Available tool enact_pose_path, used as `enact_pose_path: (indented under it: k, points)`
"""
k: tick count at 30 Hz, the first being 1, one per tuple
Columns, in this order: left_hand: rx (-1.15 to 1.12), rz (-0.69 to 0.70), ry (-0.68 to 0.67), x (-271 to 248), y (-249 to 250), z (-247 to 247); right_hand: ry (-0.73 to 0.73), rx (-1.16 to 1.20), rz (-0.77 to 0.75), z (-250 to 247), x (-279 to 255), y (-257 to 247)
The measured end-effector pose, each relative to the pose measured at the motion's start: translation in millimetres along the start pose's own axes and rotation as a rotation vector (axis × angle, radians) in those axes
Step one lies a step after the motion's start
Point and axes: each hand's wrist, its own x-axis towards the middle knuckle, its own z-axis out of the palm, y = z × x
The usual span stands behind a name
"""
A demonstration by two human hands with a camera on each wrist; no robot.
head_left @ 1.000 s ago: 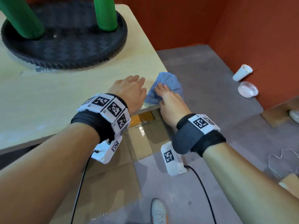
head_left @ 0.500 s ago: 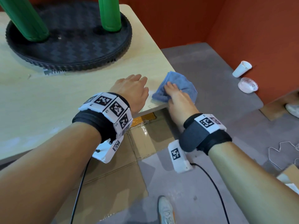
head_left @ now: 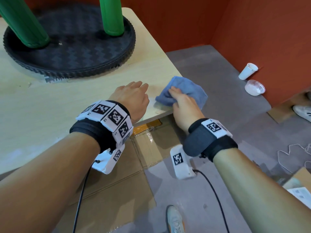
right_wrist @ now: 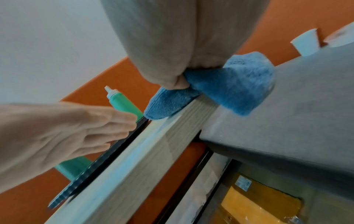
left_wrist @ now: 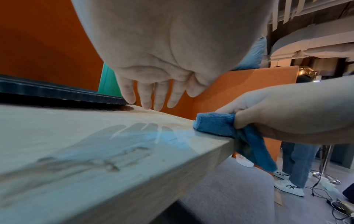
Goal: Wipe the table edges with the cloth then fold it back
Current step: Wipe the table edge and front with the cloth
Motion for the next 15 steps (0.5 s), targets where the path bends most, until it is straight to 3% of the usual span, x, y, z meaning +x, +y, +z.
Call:
enact_pose_path:
  k: [4,7,9,13,15]
  points:
    - [-0.022,-0.017,0.021,-3.1,-8.6,-2.0,-0.042,0.030,-0.058,12.2,-9.9,-14.5]
    - [-0.029,-0.027,0.019,-5.4,-11.6,-2.9,0.006,0.180,0.010,12.3,-10.9,-14.1]
    - [-0.039,-0.024,0.016,-7.3,-12.1,-3.3,0.027,0.155,0.001,16.1,-8.9,-21.4]
    - [-0.056,-0.016,0.007,-9.7,-12.2,-1.7,-0.069,0.098,-0.099,28.7,-20.1,-36.5]
    - [-0.053,-0.006,0.001,-10.7,-11.6,-0.6,-0.020,0.080,-0.074,24.4,-13.5,-33.1]
